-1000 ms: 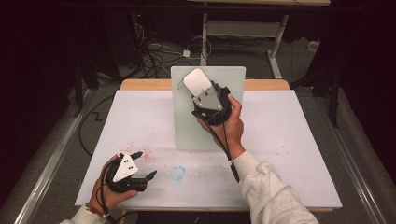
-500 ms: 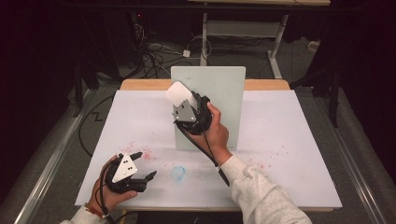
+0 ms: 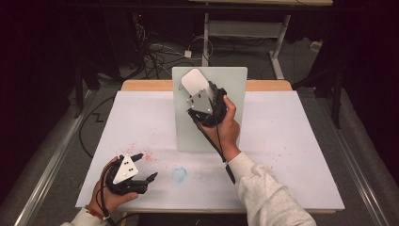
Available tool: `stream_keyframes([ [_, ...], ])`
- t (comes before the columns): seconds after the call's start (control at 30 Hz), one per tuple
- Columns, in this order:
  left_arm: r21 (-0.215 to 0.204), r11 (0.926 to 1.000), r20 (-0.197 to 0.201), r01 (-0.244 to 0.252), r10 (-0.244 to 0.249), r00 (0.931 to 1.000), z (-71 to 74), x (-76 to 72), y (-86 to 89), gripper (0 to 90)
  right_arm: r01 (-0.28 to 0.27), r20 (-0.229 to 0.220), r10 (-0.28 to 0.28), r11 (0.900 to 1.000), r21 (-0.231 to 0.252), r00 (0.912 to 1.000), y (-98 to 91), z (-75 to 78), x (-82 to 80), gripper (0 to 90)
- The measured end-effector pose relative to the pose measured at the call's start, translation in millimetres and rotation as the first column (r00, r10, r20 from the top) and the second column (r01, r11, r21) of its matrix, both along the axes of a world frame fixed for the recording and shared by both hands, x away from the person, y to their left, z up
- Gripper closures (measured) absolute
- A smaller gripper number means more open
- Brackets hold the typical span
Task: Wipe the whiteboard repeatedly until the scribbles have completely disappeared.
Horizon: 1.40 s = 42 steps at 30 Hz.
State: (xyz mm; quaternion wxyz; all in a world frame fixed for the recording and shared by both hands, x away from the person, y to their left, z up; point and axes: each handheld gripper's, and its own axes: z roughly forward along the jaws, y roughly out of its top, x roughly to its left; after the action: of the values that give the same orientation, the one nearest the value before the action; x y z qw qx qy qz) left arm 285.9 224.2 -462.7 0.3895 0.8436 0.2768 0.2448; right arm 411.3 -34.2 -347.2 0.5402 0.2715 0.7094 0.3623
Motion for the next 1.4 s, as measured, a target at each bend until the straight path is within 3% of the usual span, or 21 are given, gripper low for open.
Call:
stream_keyframes([
  [0.17,0.0,1.0,-0.001,0.002,-0.002,1.0,-0.2,0.9,-0.5,20.1,-0.043,-0.022,0.042,0.9963,-0.075,0.9989,17.5,-14.3,-6.0,31.2],
  [0.33,0.001,1.0,0.004,0.0,0.0,1.0,-0.3,1.1,0.4,20.0,-0.096,-0.054,0.091,0.9888,-0.114,0.9944,30.4,-29.2,-12.1,31.2],
  [0.43,0.001,1.0,0.01,0.0,0.0,1.0,0.4,0.3,1.2,20.1,-0.094,-0.047,0.088,0.9836,-0.154,0.995,37.0,-37.6,-15.6,31.1],
  [0.6,0.0,1.0,0.01,0.001,-0.001,0.9999,-0.4,-0.4,1.1,20.1,-0.118,-0.067,0.11,0.9849,-0.127,0.9917,32.5,-34.6,-14.7,31.2],
  [0.87,-0.002,1.0,0.012,-0.006,0.007,0.9999,-0.3,-0.9,2.0,20.0,-0.047,-0.026,0.046,0.9973,-0.057,0.9986,9.0,-15.7,-7.0,31.2],
  [1.07,-0.002,1.0,0.009,-0.005,0.005,0.9999,-0.6,-0.2,1.1,20.1,-0.003,0.001,0.003,1.0,0.003,1.0,-6.6,-3.8,-1.8,31.2],
  [1.2,0.003,1.0,0.006,-0.002,0.002,1.0,-1.6,0.9,0.6,20.1,0.003,0.0,-0.003,1.0,-0.004,1.0,-2.6,-6.5,-2.9,31.1],
  [1.4,0.01,0.9999,0.011,0.007,-0.008,0.9999,-0.5,0.4,-0.5,20.1,-0.057,-0.037,0.053,0.9921,-0.112,0.9979,23.4,-23.8,-10.7,31.1],
])
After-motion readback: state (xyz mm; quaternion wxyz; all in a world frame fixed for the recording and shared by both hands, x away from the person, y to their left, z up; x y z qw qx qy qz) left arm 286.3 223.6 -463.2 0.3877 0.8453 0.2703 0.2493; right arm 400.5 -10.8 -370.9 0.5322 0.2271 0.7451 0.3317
